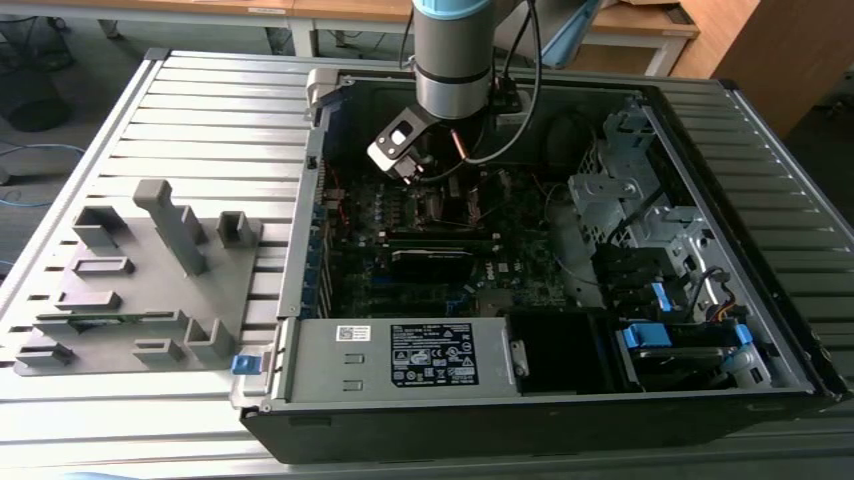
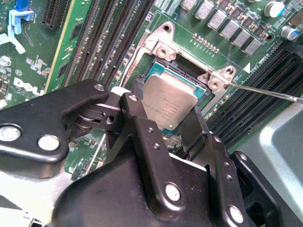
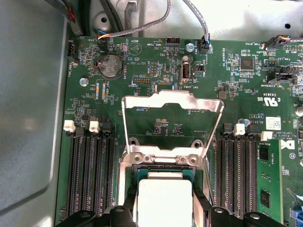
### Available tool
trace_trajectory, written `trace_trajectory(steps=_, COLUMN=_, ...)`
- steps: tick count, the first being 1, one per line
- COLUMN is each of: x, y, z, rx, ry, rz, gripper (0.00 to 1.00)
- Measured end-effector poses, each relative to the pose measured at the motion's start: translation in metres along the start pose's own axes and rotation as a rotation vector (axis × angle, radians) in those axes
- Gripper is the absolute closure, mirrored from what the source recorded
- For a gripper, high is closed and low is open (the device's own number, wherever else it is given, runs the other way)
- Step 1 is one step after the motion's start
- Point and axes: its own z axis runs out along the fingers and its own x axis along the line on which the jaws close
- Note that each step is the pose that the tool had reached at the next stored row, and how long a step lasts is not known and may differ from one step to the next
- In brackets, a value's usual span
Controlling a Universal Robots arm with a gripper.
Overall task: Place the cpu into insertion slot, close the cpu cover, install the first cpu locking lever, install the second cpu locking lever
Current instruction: 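Place the cpu into insertion slot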
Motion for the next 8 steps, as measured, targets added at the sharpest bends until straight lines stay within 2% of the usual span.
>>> trace_trajectory(steps=4, x=0.0, y=0.0, z=0.0001, rx=-0.0001, ry=0.0002, rz=0.0, gripper=0.45)
trace_trajectory(steps=5, x=0.0, y=0.0, z=0.0001, rx=-0.0001, ry=0.0002, rz=0.0, gripper=0.39)
trace_trajectory(steps=8, x=0.0, y=0.0, z=0.0, rx=0.0, ry=0.0, rz=0.0, gripper=0.39)
